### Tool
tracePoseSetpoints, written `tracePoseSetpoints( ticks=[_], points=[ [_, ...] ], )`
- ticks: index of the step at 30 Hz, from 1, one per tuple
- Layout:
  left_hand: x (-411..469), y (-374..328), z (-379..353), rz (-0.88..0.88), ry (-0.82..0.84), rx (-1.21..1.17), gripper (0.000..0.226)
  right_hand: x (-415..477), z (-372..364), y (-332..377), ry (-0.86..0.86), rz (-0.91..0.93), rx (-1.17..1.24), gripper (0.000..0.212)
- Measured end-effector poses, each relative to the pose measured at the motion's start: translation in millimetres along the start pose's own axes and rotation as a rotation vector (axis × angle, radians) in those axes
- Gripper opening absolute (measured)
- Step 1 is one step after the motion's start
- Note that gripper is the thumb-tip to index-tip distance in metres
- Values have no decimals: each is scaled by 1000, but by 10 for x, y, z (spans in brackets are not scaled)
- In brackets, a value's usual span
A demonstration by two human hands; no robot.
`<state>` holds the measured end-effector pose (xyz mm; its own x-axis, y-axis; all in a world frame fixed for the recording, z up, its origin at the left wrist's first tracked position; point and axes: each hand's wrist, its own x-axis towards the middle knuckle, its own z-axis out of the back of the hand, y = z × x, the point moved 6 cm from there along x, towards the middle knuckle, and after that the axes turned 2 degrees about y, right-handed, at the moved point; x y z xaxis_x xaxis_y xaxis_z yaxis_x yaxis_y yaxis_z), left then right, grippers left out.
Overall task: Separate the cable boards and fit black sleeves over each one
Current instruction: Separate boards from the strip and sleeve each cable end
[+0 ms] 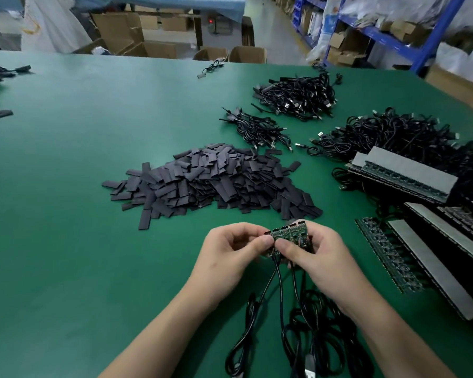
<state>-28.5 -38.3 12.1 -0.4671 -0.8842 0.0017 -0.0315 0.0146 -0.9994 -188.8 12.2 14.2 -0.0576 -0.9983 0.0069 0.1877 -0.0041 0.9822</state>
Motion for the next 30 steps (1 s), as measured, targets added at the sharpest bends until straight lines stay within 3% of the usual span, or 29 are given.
tracePoseSetpoints(
  ticks=[5,17,19,21,23,25,26,28,30],
  points=[
    [10,17,18,12,53,-67,26,27,-53,-21,19,-20,182,15],
    [7,42,-7,48,87,-210,24,46,-98,-39,37,-57,372,17],
    [13,38,12,48,53,-232,24,46,-5,-70,-46,-88,310,20],
    [10,7,21,15,55,-227,15,42,139,-81,-153,-76,78,17],
    [-1,-46,24,-42,72,-199,7,23,212,-49,-205,-45,-172,30],
    [-10,-105,28,-99,82,-172,6,-7,250,98,-273,93,-347,43],
    [-16,-130,32,-126,84,-159,6,-24,249,194,-294,186,-405,37],
    [-21,-162,39,-171,66,-116,8,-68,188,300,-226,284,-404,26],
    [-21,-160,59,-192,26,-72,10,-95,79,281,-52,211,-261,34]
  ],
)
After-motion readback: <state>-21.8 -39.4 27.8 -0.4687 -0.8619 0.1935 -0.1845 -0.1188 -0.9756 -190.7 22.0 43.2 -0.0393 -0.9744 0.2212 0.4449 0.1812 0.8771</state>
